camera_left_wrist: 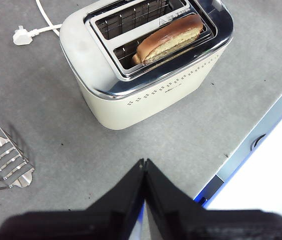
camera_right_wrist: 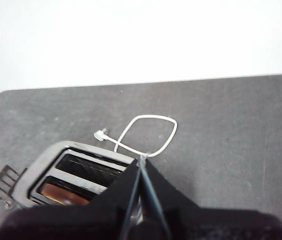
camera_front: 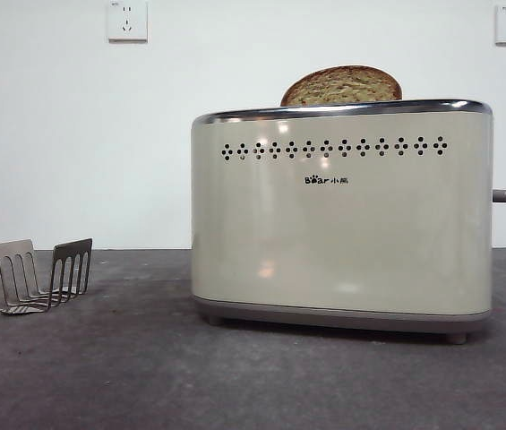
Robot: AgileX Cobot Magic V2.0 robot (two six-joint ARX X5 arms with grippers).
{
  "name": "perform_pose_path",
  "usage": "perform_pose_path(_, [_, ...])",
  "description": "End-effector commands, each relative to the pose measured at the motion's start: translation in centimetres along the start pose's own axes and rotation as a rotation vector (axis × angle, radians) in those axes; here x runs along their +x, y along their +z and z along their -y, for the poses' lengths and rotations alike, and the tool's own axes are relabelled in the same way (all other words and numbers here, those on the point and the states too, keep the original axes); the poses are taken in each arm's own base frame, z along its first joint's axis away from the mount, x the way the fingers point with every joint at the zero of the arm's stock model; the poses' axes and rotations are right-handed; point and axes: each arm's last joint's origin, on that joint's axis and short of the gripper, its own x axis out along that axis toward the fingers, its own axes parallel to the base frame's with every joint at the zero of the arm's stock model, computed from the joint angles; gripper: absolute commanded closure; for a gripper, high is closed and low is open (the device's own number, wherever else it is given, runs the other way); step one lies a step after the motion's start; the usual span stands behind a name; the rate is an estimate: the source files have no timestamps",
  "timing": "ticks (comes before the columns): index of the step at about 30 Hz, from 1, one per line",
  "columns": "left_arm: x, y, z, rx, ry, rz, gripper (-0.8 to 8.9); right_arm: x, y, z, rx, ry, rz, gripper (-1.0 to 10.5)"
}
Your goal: Pick up a slice of bread from the rack,put the bread on the toaster,press the button
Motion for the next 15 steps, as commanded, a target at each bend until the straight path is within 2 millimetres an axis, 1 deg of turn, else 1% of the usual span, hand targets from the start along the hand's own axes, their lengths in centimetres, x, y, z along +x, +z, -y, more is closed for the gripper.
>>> perform_pose_path(1, [0.0, 0.0, 0.0, 0.012, 0.001, 0.004, 8.18, -0.7, 0.7, -0.4, -0.006, -0.007, -0.002, 9.5])
perform_pose_path(4, [0.0, 0.0, 0.0, 0.012, 0.001, 0.003, 8.18, -1.3, 1.1, -0.7, 0.004, -0.019, -0.022, 9.5])
perform_pose_path(8, [0.0, 0.0, 0.0, 0.010, 0.003, 0.003, 8.18, -1.3, 1.1, -0.7, 0.036, -0.019, -0.082, 9.5])
perform_pose_path(13, [0.0, 0.0, 0.0, 0.012, 0.001, 0.004, 8.18, -0.3, 0.7, -0.1, 0.106, -0.020, -0.213, 9.5])
perform_pose_path(15, [-0.3, -0.1, -0.5, -0.008, 0.021, 0.011, 8.18, 0.6, 0.5, 0.4, 0.138, -0.022, -0.275, 9.5])
